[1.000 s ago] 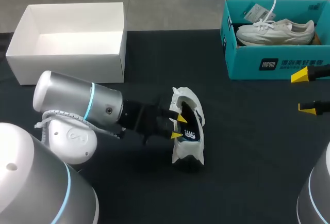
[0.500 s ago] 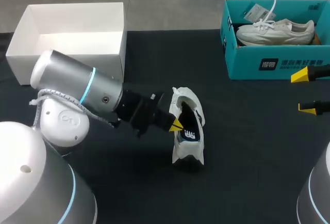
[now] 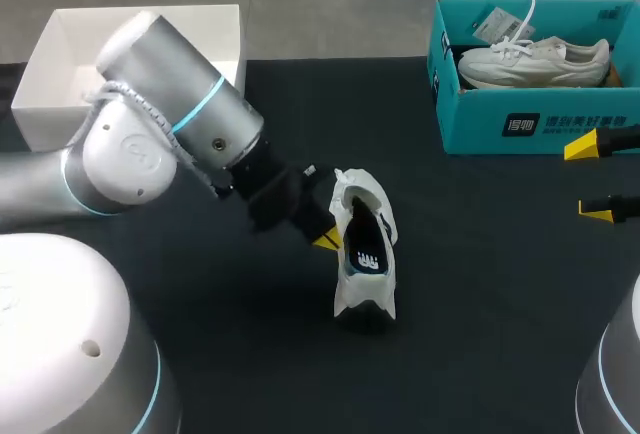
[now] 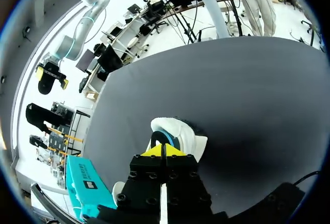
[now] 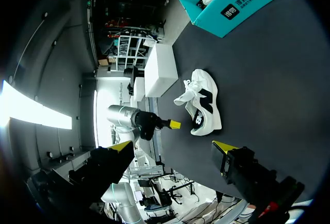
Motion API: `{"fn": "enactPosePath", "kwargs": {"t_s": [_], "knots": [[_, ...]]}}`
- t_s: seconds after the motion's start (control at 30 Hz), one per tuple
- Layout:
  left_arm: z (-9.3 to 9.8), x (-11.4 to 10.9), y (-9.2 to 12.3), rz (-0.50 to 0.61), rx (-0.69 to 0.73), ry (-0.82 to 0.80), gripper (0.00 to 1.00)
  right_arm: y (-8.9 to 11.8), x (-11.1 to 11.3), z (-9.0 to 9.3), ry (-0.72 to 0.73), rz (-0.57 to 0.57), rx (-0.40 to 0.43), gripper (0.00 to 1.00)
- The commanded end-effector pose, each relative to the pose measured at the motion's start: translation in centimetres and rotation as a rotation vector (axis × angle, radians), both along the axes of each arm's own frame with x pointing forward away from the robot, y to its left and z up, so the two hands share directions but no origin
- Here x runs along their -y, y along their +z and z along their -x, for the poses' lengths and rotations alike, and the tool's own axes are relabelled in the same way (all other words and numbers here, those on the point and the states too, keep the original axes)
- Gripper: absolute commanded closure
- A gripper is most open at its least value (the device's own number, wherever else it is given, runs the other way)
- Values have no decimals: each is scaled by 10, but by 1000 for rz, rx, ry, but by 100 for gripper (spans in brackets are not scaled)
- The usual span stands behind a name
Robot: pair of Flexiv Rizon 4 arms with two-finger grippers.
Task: Take the shoe out of the shoebox, open the shoe tongue, remove and reinsert the insole, then place the shoe into the shoebox
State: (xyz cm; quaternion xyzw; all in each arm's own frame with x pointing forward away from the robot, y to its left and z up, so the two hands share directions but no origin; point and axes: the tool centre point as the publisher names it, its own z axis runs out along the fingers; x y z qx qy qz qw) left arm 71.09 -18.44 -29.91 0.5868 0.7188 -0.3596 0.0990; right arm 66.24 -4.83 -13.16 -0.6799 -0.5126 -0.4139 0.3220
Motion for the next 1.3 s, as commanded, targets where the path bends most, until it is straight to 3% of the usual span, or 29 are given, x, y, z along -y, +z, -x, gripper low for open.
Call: {"fn": "enactPosePath", "kwargs": {"t_s": [0.03, 0.17, 0.33, 0.57, 0.63, 1.03, 1.3], "knots": [[-3, -3, 10, -320, -19, -145, 100, 0, 0, 5, -8, 4, 1, 0], [-1, -6, 10, -416, 1, -182, 100, 0, 0, 5, -8, 4, 1, 0], [1, -6, 9, -461, 20, -201, 100, 0, 0, 5, -8, 4, 1, 0], [2, -3, 18, -470, -28, -134, 100, 0, 0, 5, -8, 4, 1, 0], [2, 2, 23, -425, -72, -63, 100, 0, 0, 5, -8, 4, 1, 0], [2, 2, 23, -425, -72, -63, 100, 0, 0, 5, -8, 4, 1, 0], [2, 16, 2, -445, 31, -198, 100, 0, 0, 5, -8, 4, 1, 0]]}}
